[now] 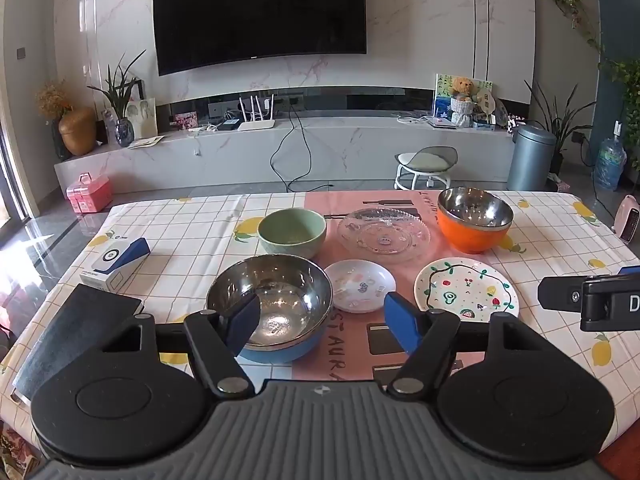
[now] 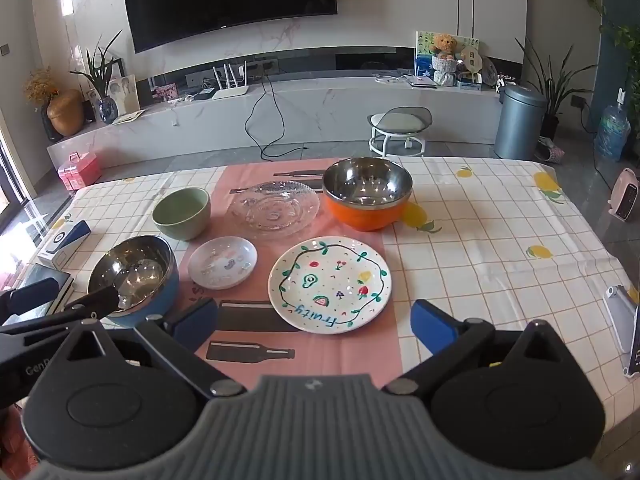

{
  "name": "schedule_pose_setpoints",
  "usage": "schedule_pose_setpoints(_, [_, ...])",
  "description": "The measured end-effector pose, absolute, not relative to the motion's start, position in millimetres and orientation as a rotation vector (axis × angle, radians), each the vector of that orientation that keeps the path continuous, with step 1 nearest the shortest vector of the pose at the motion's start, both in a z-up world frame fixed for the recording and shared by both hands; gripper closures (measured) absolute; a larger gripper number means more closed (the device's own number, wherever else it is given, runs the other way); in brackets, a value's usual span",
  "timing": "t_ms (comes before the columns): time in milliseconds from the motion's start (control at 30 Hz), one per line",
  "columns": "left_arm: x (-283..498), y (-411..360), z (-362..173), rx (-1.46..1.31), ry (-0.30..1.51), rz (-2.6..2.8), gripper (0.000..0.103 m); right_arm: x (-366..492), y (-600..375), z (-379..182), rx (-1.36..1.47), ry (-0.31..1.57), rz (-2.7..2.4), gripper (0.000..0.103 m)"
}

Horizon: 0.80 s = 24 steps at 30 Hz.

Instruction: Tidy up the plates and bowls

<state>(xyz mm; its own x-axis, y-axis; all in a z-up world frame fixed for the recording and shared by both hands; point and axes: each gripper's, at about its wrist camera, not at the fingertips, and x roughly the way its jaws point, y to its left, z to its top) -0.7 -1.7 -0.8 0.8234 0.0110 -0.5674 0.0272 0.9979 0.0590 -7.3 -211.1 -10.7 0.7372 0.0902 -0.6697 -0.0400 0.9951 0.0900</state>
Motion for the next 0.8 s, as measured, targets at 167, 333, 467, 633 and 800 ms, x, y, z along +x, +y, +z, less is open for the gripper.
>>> schedule_pose_setpoints(167, [-3.2,2.5,0.9,0.048,0.615,-0.024,0.021,-8.8,-210.8,-9.9,0.065,0.729,0.079,0.003])
schedule_pose_setpoints(333, [-3.8,8.0,5.5,0.023,0.618,-0.028,0.022,-10.6,-213.8,-11.9,0.061,0.729,0.082,0.003])
schedule_pose_setpoints(467, [-4.5,2.2,2.5,0.028,0.615,-0.017,0.022,-10.6,-209.6,-11.3,0.068,0.741,0.073,0.003])
schedule_pose_setpoints(633, [-5.5,1.3,2.2,0.025,0.622,-0.017,0.022,-11.2,-208.8,-13.0,0.071,0.745,0.073,0.003])
schedule_pose_setpoints(800, [-5.8,1.0,1.2,0.023,0.622,-0.016,0.022,-11.6,-208.6,-13.9,0.073,0.748,0.074,0.003])
